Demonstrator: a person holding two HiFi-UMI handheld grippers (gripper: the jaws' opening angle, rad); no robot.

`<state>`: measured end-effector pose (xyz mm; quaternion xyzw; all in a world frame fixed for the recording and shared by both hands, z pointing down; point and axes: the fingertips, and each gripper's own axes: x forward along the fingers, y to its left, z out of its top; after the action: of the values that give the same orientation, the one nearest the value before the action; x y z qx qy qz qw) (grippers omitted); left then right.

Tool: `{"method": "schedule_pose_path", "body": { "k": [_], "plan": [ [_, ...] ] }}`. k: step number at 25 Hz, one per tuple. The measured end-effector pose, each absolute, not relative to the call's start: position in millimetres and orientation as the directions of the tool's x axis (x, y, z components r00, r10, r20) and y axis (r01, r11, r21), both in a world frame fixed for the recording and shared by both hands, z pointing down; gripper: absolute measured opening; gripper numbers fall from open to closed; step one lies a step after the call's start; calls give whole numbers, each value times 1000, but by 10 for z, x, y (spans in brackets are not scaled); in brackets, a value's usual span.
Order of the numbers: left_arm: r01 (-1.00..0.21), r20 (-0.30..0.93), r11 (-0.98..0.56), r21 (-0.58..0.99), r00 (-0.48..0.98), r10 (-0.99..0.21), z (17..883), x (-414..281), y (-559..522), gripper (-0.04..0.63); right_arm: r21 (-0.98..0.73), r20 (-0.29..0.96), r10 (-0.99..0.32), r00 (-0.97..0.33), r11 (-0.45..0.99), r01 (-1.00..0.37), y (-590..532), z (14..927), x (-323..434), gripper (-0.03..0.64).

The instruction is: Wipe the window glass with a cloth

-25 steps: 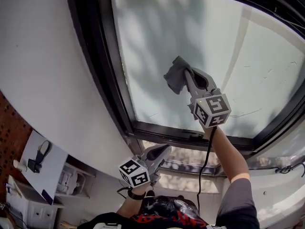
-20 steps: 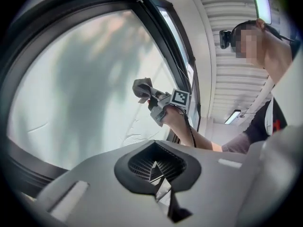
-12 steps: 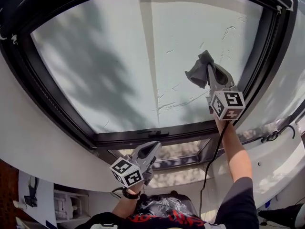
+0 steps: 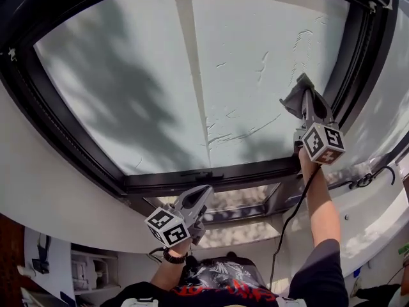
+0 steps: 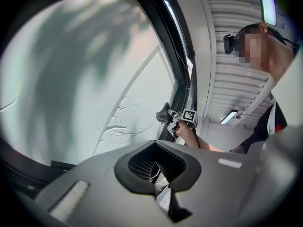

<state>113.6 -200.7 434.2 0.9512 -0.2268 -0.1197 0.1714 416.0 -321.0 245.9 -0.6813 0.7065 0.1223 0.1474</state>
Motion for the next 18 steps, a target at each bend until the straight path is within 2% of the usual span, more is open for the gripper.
{"method": "schedule_pose_path", "body": {
  "k": [4,8,14,18],
  "plan": [
    [-479,-148,-785,392,810,-568,4386,704,-2041,3,40,-415,-862,-290,302,-953,-3310,2286,2867,17],
    [-586,-159,-698,413,708,-688,4404,-57,-2055,3,80,-411,-742,-530,550,-832,-3465,2291,1319,17],
    [-717,-134,-582,382,581,-803,4397,-1191,-1788,2,60,-340,-548,-764,798,-599,-3502,2592,-953,17],
    [-755,-177,-525,392,498,-849,4308,-1719,-1645,3,64,-263,-496,-827,847,-528,-3507,2762,-1916,17]
  ]
}}
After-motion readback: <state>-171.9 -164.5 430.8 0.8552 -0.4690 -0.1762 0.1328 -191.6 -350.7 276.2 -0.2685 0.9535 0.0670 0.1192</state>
